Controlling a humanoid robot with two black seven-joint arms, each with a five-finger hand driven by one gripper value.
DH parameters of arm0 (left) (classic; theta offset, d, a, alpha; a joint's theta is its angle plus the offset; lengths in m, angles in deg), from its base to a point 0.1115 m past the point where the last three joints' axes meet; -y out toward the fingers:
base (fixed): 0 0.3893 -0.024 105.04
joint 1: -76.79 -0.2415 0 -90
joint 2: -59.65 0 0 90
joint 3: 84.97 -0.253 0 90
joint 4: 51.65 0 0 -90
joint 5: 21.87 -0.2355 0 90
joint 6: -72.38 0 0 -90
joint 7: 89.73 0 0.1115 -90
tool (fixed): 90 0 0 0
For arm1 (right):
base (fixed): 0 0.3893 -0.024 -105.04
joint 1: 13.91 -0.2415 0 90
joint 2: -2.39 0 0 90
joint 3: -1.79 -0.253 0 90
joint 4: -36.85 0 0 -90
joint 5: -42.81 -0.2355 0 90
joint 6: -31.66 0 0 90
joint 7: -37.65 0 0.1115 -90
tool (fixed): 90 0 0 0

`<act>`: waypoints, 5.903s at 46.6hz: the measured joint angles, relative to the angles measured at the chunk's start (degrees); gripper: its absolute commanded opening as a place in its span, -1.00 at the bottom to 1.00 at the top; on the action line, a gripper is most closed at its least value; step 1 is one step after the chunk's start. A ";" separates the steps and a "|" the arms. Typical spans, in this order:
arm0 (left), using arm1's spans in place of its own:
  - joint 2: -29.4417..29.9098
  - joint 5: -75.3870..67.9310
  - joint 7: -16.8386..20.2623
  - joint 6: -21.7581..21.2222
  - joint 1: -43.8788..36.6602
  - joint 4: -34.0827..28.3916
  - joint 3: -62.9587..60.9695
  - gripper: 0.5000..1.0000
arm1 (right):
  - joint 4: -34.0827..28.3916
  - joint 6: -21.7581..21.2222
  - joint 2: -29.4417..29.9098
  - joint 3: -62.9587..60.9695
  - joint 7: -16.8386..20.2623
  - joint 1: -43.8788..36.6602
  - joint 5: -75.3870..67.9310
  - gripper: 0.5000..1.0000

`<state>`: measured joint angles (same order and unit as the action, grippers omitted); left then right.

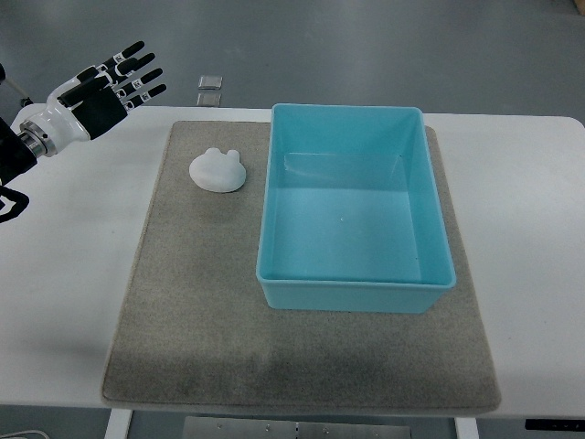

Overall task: Place white toy into blue box with left hand
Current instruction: 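Move the open left hand toward the white rabbit toy, then rotate the left hand palm-down and lower it over the toy, then close the left hand fingers around the white rabbit toy, then lift the held toy up off the mat with the left hand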

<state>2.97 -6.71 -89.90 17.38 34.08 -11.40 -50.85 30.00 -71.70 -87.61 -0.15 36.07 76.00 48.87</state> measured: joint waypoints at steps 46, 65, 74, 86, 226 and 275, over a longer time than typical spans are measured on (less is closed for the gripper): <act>1.84 -22.25 4.29 0.00 3.42 0.70 1.66 0.98 | 0.00 0.00 0.00 0.00 0.00 0.01 0.01 0.74; 3.85 -53.65 15.62 0.01 6.72 1.73 1.49 0.98 | 0.00 0.00 0.00 0.00 0.00 0.00 0.00 0.74; 3.89 -65.32 19.17 -0.78 6.92 4.16 0.66 0.98 | 0.00 0.00 0.00 0.00 0.00 0.00 0.00 0.74; 3.94 -76.05 19.27 -1.79 6.86 8.00 0.08 0.99 | 0.00 0.00 0.00 0.00 0.00 0.00 0.00 0.74; -3.36 -107.07 19.16 -19.45 11.14 10.47 -11.64 -1.00 | 0.00 0.00 0.00 0.00 0.00 0.00 0.00 0.74; 6.47 -105.86 19.34 -18.68 22.29 23.29 -8.05 -1.00 | 0.00 0.00 0.00 0.00 0.00 0.01 0.00 0.74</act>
<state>9.44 -112.57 -70.56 -1.30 56.37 11.90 -58.90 30.00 -71.70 -87.61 -0.15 36.07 76.00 48.87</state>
